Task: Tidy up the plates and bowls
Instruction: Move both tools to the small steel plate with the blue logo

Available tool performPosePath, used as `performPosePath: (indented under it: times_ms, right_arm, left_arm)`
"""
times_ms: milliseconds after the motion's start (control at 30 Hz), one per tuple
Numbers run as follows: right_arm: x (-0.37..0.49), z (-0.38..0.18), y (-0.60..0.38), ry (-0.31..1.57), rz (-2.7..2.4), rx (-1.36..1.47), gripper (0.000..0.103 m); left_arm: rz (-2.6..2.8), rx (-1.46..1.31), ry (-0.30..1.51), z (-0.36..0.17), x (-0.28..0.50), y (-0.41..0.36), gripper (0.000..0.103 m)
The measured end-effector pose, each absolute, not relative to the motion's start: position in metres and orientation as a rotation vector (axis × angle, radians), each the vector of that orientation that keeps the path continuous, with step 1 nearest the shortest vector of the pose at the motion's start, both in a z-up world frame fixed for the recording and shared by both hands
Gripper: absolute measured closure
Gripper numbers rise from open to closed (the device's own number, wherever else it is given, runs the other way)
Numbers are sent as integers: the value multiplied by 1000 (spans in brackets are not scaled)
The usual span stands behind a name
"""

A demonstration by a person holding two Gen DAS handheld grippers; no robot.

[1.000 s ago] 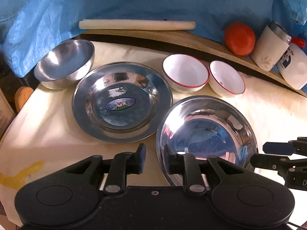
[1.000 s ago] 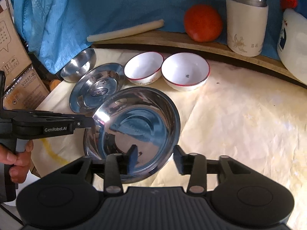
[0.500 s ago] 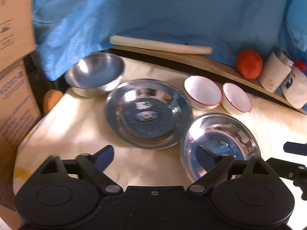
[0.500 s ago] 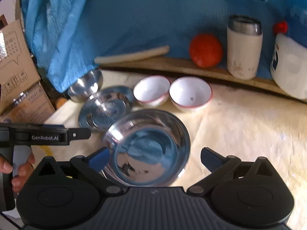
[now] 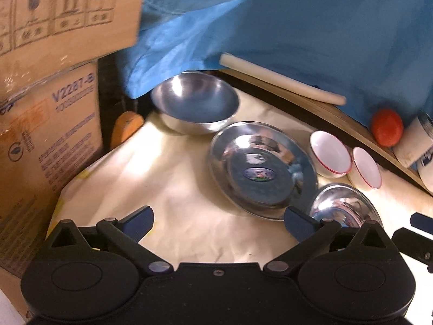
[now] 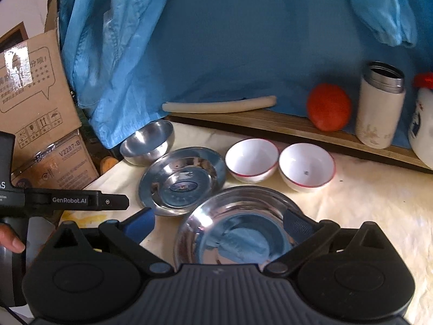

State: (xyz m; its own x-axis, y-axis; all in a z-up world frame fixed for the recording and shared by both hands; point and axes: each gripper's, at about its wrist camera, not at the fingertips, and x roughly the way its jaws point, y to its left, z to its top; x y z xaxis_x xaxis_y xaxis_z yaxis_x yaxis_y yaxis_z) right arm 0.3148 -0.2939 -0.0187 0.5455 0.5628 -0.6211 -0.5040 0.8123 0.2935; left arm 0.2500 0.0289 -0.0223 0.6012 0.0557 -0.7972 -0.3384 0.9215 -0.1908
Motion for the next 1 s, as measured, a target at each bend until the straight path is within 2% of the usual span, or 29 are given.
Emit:
performPosePath:
  times_ms: [400, 1000]
  right_arm:
    - [338, -16, -251, 757, 703, -70, 0]
    - [439, -38, -190, 835, 888, -313, 0]
  left_arm:
    - [210, -463, 945, -42, 259, 57, 1]
    - [203, -568, 990, -62, 281, 58, 1]
